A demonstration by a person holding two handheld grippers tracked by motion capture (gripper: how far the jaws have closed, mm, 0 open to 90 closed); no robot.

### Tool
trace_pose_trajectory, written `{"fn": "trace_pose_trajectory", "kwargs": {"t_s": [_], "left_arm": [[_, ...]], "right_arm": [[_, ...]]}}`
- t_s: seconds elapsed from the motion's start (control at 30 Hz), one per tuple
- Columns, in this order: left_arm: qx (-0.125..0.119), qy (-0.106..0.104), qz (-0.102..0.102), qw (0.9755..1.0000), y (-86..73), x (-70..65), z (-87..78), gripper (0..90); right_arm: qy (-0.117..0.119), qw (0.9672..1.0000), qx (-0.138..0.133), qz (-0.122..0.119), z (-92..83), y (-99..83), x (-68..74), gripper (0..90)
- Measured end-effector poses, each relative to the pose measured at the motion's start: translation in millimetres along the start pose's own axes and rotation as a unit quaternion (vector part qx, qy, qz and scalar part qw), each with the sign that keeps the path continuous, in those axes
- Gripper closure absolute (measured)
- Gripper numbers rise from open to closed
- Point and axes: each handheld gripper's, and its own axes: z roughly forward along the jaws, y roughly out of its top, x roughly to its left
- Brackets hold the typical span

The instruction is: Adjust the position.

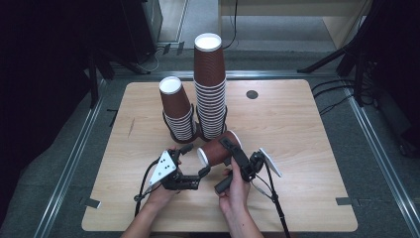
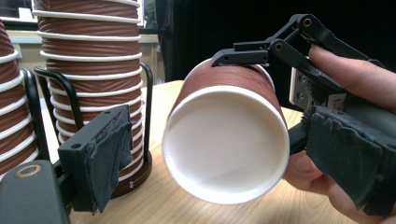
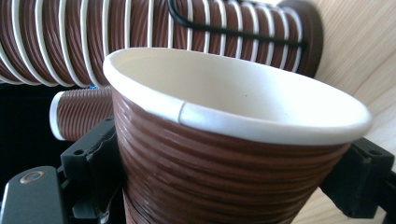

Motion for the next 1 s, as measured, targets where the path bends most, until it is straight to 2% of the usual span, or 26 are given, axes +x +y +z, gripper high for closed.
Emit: {"fn": "trace_pose_trajectory", "kwargs": {"t_s": [0.07, 0.13, 0.17, 0.23, 0.27, 0.33, 0.37, 0.4, 0.5, 0.6, 0.7, 0.87, 0.97, 1.0], "left_arm": [[0.001, 0.001, -0.001, 1.0, 0.5, 0.6, -1.0, 8.8], [0.0, 0.002, -0.003, 1.0, 0.6, 0.7, -1.2, 8.8], [0.0, 0.004, -0.001, 1.0, 0.8, 1.3, -1.6, 8.8], [0.0, 0.004, -0.003, 1.0, 0.8, 1.8, -2.0, 8.8], [0.0, 0.004, -0.003, 1.0, 0.8, 1.8, -2.0, 8.8], [0.001, 0.005, -0.003, 1.0, 0.9, 2.1, -2.3, 8.8], [0.001, 0.005, -0.003, 1.0, 0.9, 2.1, -2.3, 8.8], [0.001, 0.006, -0.003, 1.0, 0.9, 2.4, -2.5, 8.8], [0.001, 0.008, -0.004, 1.0, 0.8, 2.8, -2.7, 8.8], [0.002, 0.009, -0.004, 0.9999, 0.8, 3.1, -2.8, 8.8], [0.004, 0.01, -0.004, 0.9999, 0.7, 3.7, -3.1, 8.8], [0.005, 0.012, -0.006, 0.9999, 0.9, 4.8, -4.3, 8.8], [0.006, 0.015, -0.007, 0.9998, 0.9, 5.7, -5.5, 8.8], [0.006, 0.015, -0.007, 0.9998, 0.9, 5.7, -5.5, 8.8]], "right_arm": [[-0.004, 0.9997, -0.01, -0.023, -2.0, 2.8, -0.5, 12.3], [-0.005, 0.9995, -0.014, -0.029, -2.7, 3.4, 0.2, 12.3], [-0.008, 0.9985, -0.023, -0.05, -4.3, 4.6, 0.1, 12.3], [-0.012, 0.9974, -0.029, -0.065, -5.9, 5.6, 0.8, 12.3], [-0.012, 0.9974, -0.029, -0.065, -5.9, 5.6, 0.8, 12.3], [-0.018, 0.9948, -0.04, -0.093, -8.2, 6.8, 2.7, 12.3], [-0.018, 0.9948, -0.04, -0.093, -8.2, 6.8, 2.7, 12.3], [-0.022, 0.9917, -0.05, -0.117, -9.7, 7.7, 3.8, 12.3], [-0.026, 0.9877, -0.06, -0.142, -12.0, 8.8, 6.2, 12.3], [-0.034, 0.9803, -0.075, -0.18, -14.0, 10.6, 6.6, 12.3], [-0.04, 0.9737, -0.087, -0.207, -16.1, 12.0, 8.0, 12.3], [-0.047, 0.9531, -0.109, -0.278, -19.4, 14.9, 10.2, 12.2], [-0.051, 0.9411, -0.119, -0.312, -22.0, 17.1, 12.3, 12.2], [-0.051, 0.9411, -0.119, -0.312, -22.0, 17.1, 12.3, 12.2]]}}
